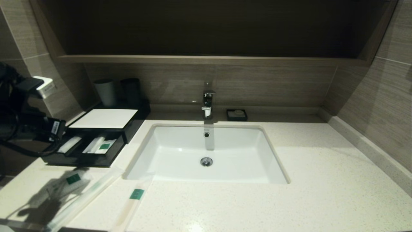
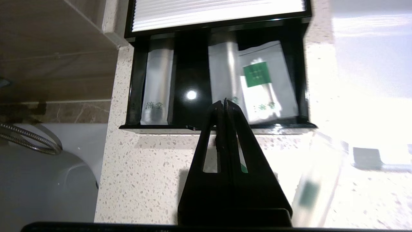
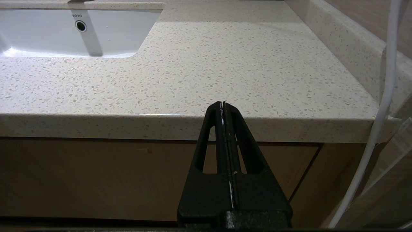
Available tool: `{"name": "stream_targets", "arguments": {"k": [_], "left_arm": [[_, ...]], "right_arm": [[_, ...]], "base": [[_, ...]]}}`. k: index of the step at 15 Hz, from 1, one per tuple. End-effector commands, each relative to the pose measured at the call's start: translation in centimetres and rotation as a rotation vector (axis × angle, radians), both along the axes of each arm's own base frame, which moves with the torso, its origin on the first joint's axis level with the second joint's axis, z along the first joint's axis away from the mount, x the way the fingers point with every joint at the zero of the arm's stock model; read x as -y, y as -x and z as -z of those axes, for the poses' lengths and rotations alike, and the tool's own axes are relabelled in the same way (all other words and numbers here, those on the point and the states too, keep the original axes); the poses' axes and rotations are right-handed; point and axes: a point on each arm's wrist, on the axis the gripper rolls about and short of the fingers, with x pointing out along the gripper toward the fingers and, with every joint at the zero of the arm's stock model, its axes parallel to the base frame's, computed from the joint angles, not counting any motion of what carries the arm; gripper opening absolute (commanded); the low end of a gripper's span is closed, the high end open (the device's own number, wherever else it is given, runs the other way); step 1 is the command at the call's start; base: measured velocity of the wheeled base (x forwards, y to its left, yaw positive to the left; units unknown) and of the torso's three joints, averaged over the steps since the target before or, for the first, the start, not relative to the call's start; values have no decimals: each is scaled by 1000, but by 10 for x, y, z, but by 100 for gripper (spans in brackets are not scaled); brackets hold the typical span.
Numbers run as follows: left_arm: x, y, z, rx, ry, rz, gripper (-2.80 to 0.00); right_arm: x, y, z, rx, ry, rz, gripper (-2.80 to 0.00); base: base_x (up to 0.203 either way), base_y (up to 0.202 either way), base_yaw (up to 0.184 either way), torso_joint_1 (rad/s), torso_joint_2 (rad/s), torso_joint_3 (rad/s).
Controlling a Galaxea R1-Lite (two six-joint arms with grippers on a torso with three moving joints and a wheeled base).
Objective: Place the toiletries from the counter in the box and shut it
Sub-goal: Open the drawer, then pick up the bathroom toiletry
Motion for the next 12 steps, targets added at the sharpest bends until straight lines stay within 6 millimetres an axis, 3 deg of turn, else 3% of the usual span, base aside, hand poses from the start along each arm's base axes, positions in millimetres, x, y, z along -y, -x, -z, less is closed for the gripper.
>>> {"name": "stream_targets", "arguments": {"k": [1, 4, 8, 12], "left_arm": [[14, 25, -22, 52, -1, 55, -280], [24, 53, -33, 19, 70, 174, -280], [39, 82, -31, -110, 140, 279, -280], [45, 127, -38, -172, 169, 312, -280]], "right_arm": [[0, 0, 0, 0, 0, 0, -280], [0, 0, 0, 0, 0, 0, -280], [0, 0, 0, 0, 0, 0, -280], [0, 0, 0, 0, 0, 0, -280]], "base": [[0, 0, 0, 0, 0, 0], [0, 0, 0, 0, 0, 0], [0, 0, 0, 0, 0, 0], [0, 0, 0, 0, 0, 0]]}}
